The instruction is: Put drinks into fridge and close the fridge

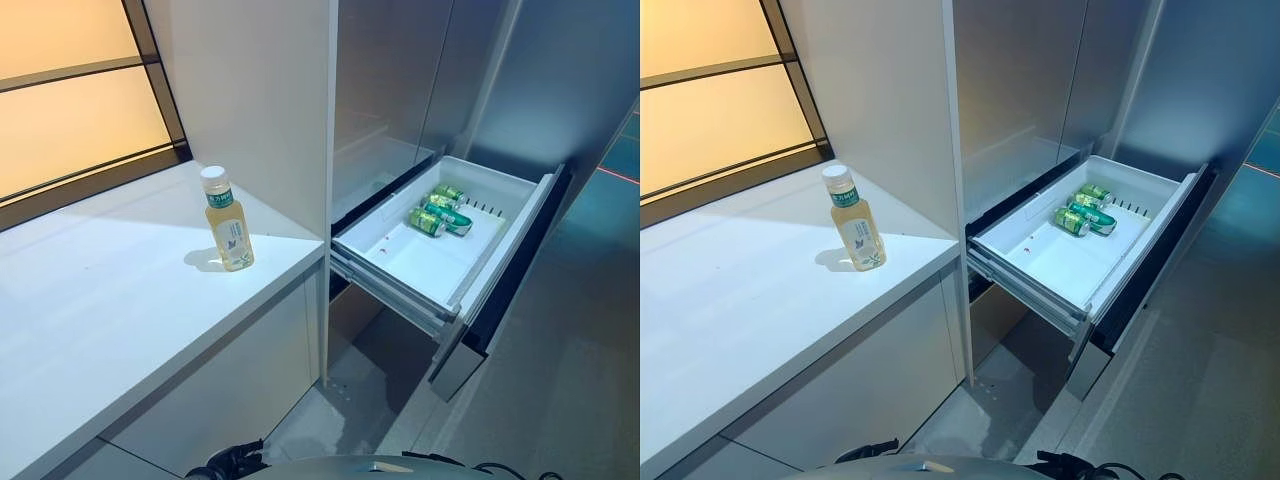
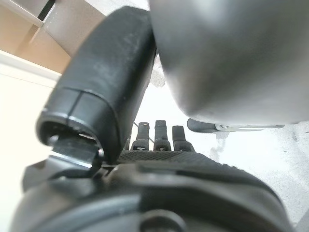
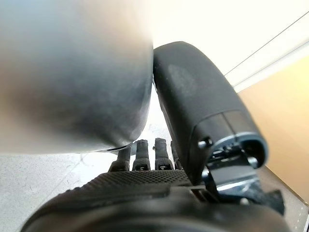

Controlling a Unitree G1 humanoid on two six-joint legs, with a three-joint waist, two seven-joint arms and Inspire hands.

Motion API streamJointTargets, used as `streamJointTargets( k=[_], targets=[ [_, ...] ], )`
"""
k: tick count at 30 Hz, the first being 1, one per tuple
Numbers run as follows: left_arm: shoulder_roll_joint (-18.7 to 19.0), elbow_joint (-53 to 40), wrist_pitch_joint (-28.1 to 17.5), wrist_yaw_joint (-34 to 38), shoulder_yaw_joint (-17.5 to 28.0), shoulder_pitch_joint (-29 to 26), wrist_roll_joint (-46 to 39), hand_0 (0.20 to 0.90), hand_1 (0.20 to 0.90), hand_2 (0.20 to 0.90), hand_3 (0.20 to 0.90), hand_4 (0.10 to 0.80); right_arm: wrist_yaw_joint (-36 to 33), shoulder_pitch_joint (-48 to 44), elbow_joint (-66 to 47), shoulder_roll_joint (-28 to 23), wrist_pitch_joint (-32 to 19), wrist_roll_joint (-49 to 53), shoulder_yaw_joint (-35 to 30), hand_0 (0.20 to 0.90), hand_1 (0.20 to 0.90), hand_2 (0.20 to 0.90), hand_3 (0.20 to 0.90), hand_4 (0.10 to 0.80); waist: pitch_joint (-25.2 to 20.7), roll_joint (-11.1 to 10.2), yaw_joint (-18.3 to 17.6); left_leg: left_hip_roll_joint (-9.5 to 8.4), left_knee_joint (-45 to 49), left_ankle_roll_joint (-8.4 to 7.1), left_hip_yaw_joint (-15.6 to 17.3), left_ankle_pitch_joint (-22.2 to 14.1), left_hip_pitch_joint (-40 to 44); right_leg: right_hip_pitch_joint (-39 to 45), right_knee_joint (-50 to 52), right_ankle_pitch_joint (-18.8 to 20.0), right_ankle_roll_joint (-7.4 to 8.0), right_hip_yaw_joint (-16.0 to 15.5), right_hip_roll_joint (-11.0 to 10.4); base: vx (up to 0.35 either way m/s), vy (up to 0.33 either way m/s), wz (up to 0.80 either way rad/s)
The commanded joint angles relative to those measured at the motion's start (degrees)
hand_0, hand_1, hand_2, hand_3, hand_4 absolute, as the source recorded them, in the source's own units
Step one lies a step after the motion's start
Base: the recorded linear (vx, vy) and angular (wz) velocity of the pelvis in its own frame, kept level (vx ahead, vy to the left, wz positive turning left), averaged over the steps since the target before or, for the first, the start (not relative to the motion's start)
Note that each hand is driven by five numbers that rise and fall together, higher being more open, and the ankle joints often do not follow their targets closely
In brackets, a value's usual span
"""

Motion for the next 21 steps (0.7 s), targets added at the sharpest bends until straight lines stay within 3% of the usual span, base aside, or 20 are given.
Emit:
streamJointTargets(
  k=[1,6,8,11,15,17,20,21],
  targets=[
    [-2.36,2.82,-2.82,1.75,-1.87,-3.34,2.44,0.900,0.900,0.900,0.900,0.800,-0.07,-2.85,2.80,1.99,-1.87,0.10,1.96,0.900,0.900,0.900,0.900,0.800,1.30,-0.54,-0.38,-3.64,0.34,3.01,3.00,-1.11,-2.42,2.32,2.07,-3.21,3.25,-0.10,-1.10,0.000,0.000,0.00],
    [-2.11,2.58,-5.11,2.84,-1.53,-3.30,1.86,0.900,0.900,0.900,0.900,0.800,0.23,-2.99,3.25,1.82,-2.15,0.17,1.90,0.900,0.900,0.900,0.900,0.800,1.16,-0.40,-0.29,-3.67,0.34,2.98,3.09,-1.14,-2.44,2.36,2.15,-3.29,3.30,-0.38,-1.18,0.000,0.000,0.00],
    [-1.77,2.14,-7.33,6.66,-1.85,-3.62,7.04,0.900,0.900,0.900,0.900,0.800,0.34,-2.99,3.36,1.65,-2.04,-0.17,1.91,0.900,0.900,0.900,0.900,0.800,1.12,-0.34,-0.35,-3.65,0.34,2.94,3.22,-1.17,-2.35,2.52,2.07,-3.30,3.29,-0.49,-1.20,0.000,0.000,0.00],
    [-0.47,0.79,-11.38,9.61,-6.41,-4.58,18.31,0.900,0.900,0.900,0.900,0.800,0.57,-3.41,3.49,1.21,-2.01,-1.47,3.07,0.900,0.900,0.900,0.900,0.800,1.19,-0.13,-0.78,-3.49,0.34,2.82,3.61,-1.15,-2.40,2.22,2.36,-3.46,3.34,-0.08,-1.10,-0.002,0.011,0.00],
    [1.36,-5.32,-16.16,4.60,-11.30,-7.50,15.87,0.900,0.900,0.900,0.900,0.800,1.36,-4.33,2.97,-0.45,-1.58,-1.68,3.93,0.900,0.900,0.900,0.900,0.800,1.49,0.67,-1.35,-3.40,0.34,2.78,4.05,-1.15,-2.42,1.85,2.84,-3.78,3.56,0.50,-0.99,-0.020,0.034,-0.05],
    [2.34,-11.33,-14.68,-2.42,-12.89,-8.80,12.32,0.900,0.900,0.900,0.900,0.800,1.62,-4.84,2.46,-1.29,-1.00,-1.75,3.94,0.900,0.900,0.900,0.900,0.800,1.78,0.95,-1.32,-3.41,0.34,2.83,4.11,-1.18,-2.47,1.77,2.85,-3.77,3.61,0.63,-0.98,-0.041,0.026,-0.03],
    [4.20,-22.89,-6.74,-14.75,-16.23,-9.73,5.65,0.900,0.900,0.900,0.900,0.800,2.16,-5.45,2.19,-2.55,-0.50,-2.12,3.51,0.900,0.900,0.900,0.900,0.800,2.17,1.58,-1.31,-3.34,0.34,2.92,4.14,-1.12,-2.66,1.43,2.98,-3.63,3.73,0.77,-0.97,-0.027,0.016,0.01],
    [5.72,-29.70,-1.67,-21.23,-18.22,-10.13,1.37,0.900,0.900,0.900,0.900,0.800,2.23,-5.60,1.92,-2.94,-0.21,-2.19,3.35,0.900,0.900,0.900,0.900,0.800,2.40,1.92,-1.38,-3.34,0.34,2.98,4.05,-1.15,-2.60,1.38,3.06,-3.49,3.90,0.85,-1.00,0.000,0.000,0.00]
  ],
)
